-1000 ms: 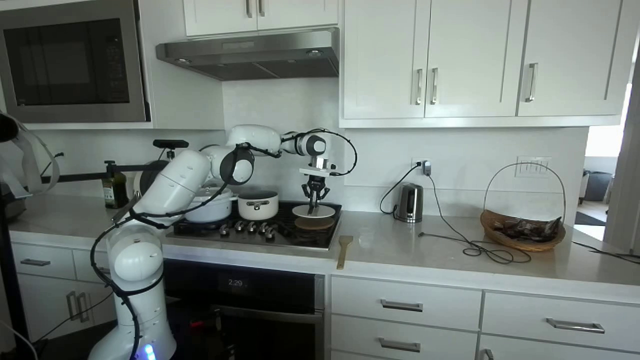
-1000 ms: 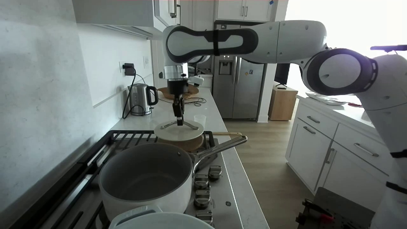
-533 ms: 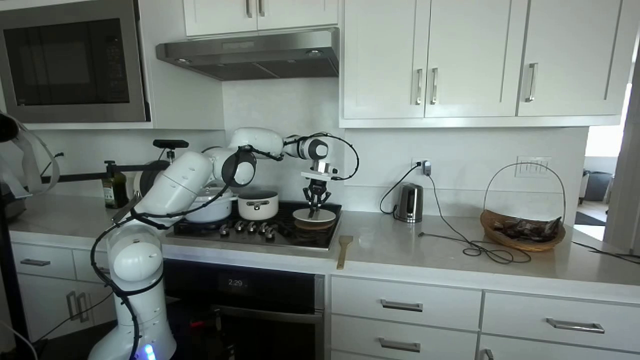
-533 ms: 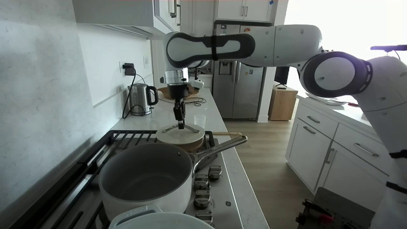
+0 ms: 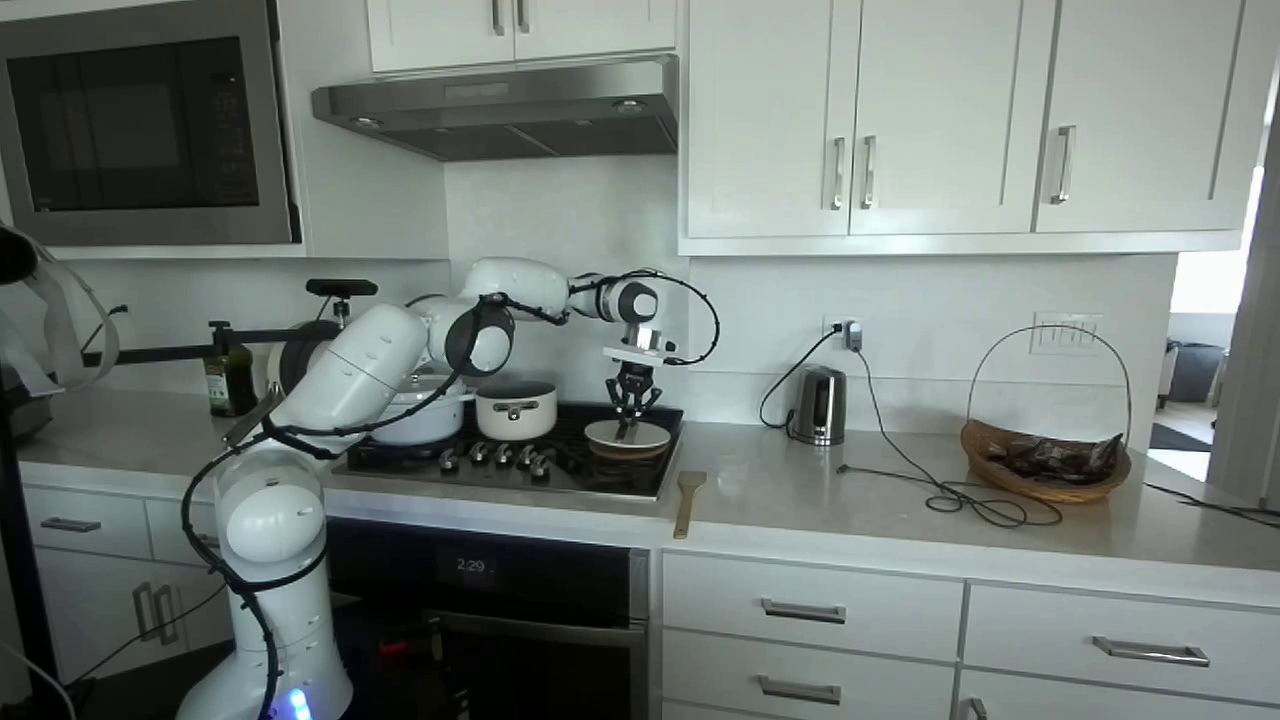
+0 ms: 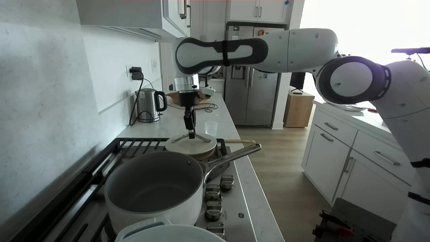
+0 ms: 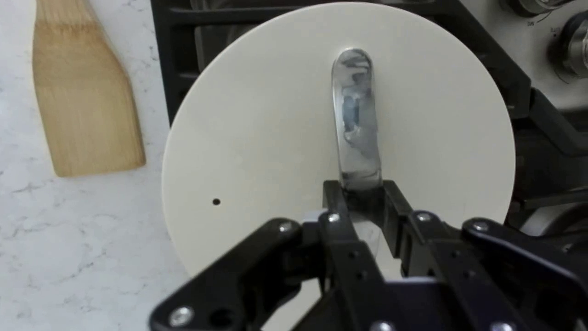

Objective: Remove the lid from the pot on the right side of the stove

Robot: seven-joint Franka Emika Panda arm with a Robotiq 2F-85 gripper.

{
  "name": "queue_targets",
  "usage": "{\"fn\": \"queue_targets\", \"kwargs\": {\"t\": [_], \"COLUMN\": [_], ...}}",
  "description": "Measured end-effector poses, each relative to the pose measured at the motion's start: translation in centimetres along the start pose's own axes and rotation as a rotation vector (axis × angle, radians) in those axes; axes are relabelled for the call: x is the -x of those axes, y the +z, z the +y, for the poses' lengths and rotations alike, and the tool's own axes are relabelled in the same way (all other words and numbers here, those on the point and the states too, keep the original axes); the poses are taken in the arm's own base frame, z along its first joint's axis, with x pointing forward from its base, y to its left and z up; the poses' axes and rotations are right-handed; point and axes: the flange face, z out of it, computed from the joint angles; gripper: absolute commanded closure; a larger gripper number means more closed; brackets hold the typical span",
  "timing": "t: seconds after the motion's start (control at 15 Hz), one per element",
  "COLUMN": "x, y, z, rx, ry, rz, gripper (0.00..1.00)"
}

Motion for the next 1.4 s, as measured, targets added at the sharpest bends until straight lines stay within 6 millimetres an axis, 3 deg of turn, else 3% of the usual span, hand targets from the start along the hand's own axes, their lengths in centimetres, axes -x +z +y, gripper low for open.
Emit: {"fn": "queue_targets", "kwargs": {"t": [0.4, 0.47, 0.6, 0.93, 1.07, 1.4], "x": [-0.1, -0.1, -0.1, 0.1, 0.2, 0.2], "y": [0.4, 0.4, 0.5, -0.6, -1.1, -2.4], "z": [0.0, 0.0, 0.0, -0.2, -0.3, -0.5], "rx": [-0.016, -0.017, -0.019, -0.023, -0.025, -0.025], "ry": [0.000, 0.000, 0.001, 0.000, 0.000, -0.003], "rz": [-0.001, -0.002, -0.003, 0.004, 0.007, 0.029], "gripper": [0.93, 0.51, 0.45, 0.06, 0.00, 0.00]}}
